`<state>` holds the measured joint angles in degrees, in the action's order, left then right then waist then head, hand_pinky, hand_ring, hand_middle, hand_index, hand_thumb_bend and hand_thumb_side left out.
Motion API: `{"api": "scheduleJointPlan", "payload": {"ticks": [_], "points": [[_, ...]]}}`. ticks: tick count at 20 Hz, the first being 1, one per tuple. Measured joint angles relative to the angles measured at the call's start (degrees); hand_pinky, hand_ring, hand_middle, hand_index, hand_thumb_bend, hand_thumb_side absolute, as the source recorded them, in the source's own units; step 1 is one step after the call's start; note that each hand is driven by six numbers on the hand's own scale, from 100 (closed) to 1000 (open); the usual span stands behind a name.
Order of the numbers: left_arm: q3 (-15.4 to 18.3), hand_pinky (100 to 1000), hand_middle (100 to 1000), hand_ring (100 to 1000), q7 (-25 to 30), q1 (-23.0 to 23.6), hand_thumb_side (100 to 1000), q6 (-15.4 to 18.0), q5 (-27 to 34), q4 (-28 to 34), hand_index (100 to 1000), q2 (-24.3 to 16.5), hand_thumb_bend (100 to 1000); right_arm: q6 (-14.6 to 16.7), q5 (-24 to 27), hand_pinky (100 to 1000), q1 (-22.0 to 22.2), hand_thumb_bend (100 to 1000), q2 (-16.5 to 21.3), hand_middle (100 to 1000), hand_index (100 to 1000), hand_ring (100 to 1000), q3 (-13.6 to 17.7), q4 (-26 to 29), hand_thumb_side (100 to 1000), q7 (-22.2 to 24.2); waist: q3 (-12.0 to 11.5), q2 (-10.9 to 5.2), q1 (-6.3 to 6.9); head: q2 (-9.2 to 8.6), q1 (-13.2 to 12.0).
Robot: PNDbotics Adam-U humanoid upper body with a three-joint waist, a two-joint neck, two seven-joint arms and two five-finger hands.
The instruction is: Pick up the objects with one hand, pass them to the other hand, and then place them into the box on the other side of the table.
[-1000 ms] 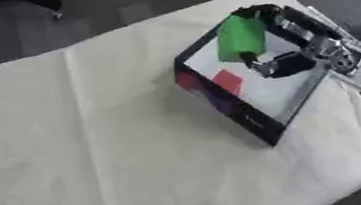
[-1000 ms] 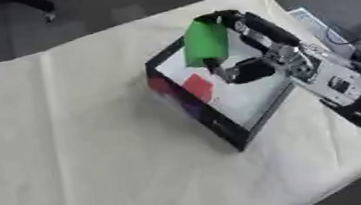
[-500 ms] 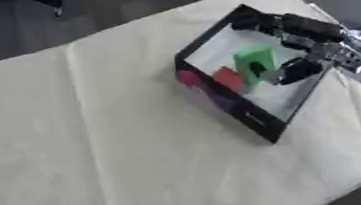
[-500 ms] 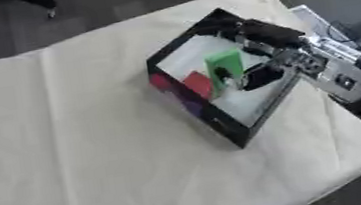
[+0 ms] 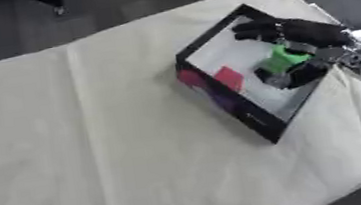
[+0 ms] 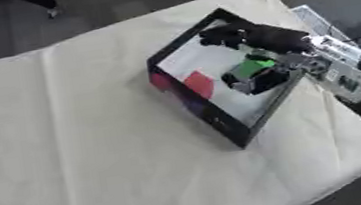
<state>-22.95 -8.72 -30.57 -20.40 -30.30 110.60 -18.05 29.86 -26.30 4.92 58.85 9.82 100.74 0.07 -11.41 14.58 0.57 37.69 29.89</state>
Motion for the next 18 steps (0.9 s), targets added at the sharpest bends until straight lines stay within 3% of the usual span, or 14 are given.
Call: {"api": "scheduleJointPlan", "payload": {"ticks": [4, 8, 10, 11, 15, 18], "points": [[0.0, 850, 665, 751, 0.0, 0.0, 466, 0.1, 0.0, 0.0, 805, 0.0, 357, 0.4, 3.0, 1000, 0.3, 100, 0.0, 1000, 1000, 1000, 0.0, 1.2, 204, 0.5, 0.0, 0.00, 0.00, 0.01, 0.0], [0.0, 849, 662, 750, -0.1, 0.0, 465, 0.1, 0.0, -0.2, 803, 0.0, 357, 1.4, 11.0, 1000, 0.7, 100, -0.1, 1000, 1000, 1000, -0.1, 3.8, 234, 0.6, -0.1, 0.00, 0.00, 0.02, -0.1], [0.0, 847, 660, 748, -0.1, 0.0, 466, 0.1, -0.1, -0.2, 801, 0.0, 354, 1.2, 17.3, 1000, 0.6, 100, -0.2, 1000, 1000, 1000, -0.3, 5.5, 328, 0.3, -0.3, 0.00, 0.00, 0.02, -0.3], [0.0, 845, 659, 747, -0.2, 0.0, 467, 0.1, -0.1, -0.2, 801, 0.0, 355, 0.8, 21.2, 1000, 0.6, 100, -0.3, 1000, 1000, 1000, -0.5, 6.6, 417, 0.3, -0.4, 0.00, 0.00, 0.03, -0.5], [0.4, 842, 660, 747, -0.6, 0.1, 467, -0.2, -0.2, -0.2, 800, -0.1, 360, -1.0, 38.8, 1000, -1.0, 100, -0.9, 1000, 1000, 995, -1.2, 11.3, 470, 2.0, -0.7, -0.22, 0.00, 0.53, -2.7], [1.3, 840, 666, 750, -1.2, 0.5, 465, -0.8, -0.3, -0.2, 802, -0.9, 372, -1.1, 49.9, 1000, -2.7, 100, -1.0, 1000, 1000, 972, -1.1, 12.5, 470, 6.9, -1.0, -0.65, 0.00, 1.04, -5.8]]}}
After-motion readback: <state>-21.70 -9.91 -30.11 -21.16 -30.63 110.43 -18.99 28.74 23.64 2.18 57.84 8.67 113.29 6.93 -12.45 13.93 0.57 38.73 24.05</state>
